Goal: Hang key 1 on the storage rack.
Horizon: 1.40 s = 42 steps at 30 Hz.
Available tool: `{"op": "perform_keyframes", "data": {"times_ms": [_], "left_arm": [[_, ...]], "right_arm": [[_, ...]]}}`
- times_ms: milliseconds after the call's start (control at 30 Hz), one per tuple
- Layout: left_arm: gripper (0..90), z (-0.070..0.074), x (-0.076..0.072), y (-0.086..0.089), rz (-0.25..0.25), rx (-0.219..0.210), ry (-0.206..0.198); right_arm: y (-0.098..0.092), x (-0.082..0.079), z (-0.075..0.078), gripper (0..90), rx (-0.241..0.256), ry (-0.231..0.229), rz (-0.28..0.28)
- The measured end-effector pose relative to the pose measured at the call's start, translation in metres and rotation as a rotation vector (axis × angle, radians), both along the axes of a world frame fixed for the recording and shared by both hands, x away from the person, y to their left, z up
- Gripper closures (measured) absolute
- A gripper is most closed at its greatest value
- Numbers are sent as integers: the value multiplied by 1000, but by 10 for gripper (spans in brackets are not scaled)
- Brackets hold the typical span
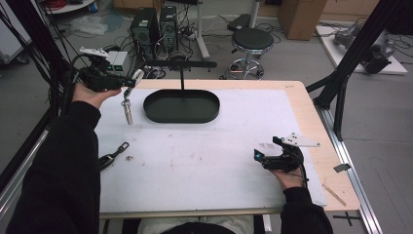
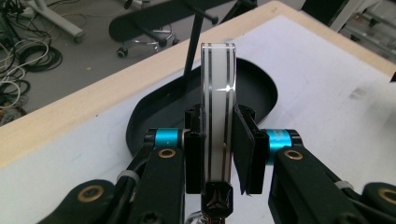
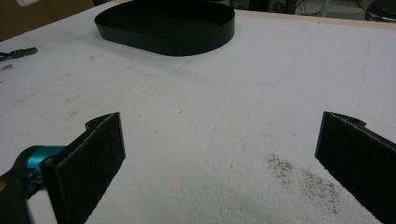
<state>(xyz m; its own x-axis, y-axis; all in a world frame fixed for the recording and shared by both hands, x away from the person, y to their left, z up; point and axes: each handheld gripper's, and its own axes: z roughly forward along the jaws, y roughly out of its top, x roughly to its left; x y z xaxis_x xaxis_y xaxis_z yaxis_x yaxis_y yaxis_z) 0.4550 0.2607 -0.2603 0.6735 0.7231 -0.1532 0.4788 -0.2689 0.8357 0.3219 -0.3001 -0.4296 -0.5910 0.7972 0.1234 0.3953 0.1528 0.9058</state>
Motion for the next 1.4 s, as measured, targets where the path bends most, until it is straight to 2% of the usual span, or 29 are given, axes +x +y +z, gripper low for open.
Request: {"op": "perform_keyframes", "data": {"times_ms": [267, 633, 867, 967, 1067, 1133, 1267, 1400], "left_arm": [[752, 11, 10, -14, 10, -38, -40], [752, 25, 24, -38, 1, -18, -84], [752, 27, 34, -49, 6, -48, -109], [752, 30, 39, -54, 5, -29, -113], [752, 35, 43, -59, -17, -32, -126], [752, 38, 48, -62, -22, -50, -139], [752, 45, 56, -72, -31, -22, -145], [752, 50, 63, -85, -54, -12, -159]], "right_arm": [[0, -1, 0, 8, 1, -2, 6], [-1, -1, 1, 8, 3, 1, 9], [-1, -2, 1, 8, 1, -4, 13], [-1, -2, 1, 8, 1, -4, 18], [-1, -2, 1, 8, -1, -4, 20], [-1, -2, 1, 8, -1, -6, 18], [-1, -2, 1, 8, 0, -7, 15], [-1, -3, 1, 8, -6, -6, 15]]}}
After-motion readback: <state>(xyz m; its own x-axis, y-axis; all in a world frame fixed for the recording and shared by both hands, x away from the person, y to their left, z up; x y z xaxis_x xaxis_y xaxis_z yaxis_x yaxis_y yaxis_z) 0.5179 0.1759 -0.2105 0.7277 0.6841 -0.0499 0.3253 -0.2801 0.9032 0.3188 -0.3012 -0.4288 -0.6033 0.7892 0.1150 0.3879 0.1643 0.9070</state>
